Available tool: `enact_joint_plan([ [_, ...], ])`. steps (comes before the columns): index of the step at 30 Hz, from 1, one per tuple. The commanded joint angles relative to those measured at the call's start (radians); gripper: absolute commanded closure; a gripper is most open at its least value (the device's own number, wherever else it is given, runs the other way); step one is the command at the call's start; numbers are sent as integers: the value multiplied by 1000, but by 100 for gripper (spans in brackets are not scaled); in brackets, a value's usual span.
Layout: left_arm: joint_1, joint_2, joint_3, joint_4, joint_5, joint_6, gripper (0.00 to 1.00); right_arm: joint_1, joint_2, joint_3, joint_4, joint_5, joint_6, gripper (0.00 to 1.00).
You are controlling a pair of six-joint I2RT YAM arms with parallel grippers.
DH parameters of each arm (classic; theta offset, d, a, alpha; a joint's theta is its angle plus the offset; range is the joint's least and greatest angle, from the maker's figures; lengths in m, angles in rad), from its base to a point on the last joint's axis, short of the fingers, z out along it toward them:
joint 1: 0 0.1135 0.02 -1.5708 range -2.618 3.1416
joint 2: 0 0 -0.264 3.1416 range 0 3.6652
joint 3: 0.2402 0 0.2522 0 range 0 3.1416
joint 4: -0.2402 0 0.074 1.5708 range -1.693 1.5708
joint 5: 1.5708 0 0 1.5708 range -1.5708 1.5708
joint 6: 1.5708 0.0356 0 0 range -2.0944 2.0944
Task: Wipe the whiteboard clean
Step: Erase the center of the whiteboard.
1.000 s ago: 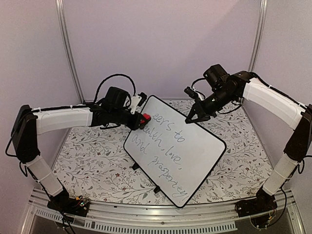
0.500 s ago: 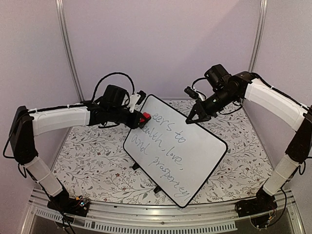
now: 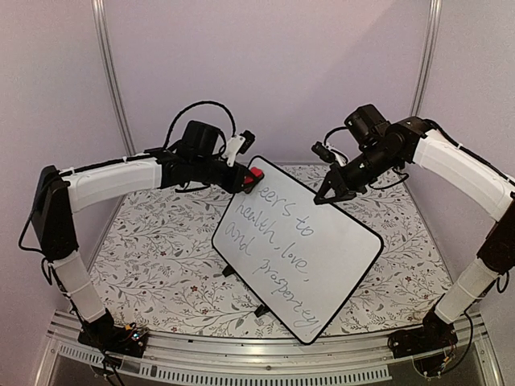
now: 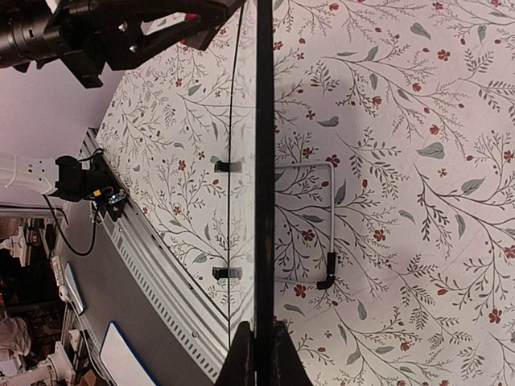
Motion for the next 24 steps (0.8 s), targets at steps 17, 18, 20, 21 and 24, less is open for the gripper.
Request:
enact_joint_plan([
  [17, 7, -49, -107, 9, 59, -18, 98, 25, -32, 6, 60, -60, -75, 100],
  [18, 7, -53, -119, 12, 60, -24, 98, 25, -34, 6, 61, -58, -74, 100],
  [20, 6, -62, -143, 21, 60, -30, 98, 25, -35, 6, 63, -62, -75, 100],
  [21, 6, -65, -158, 28, 58, -31, 98, 26, -34, 5, 62, -63, -74, 100],
  [24, 7, -69, -176, 32, 48, -36, 98, 27, -30, 3, 63, -65, -76, 100],
])
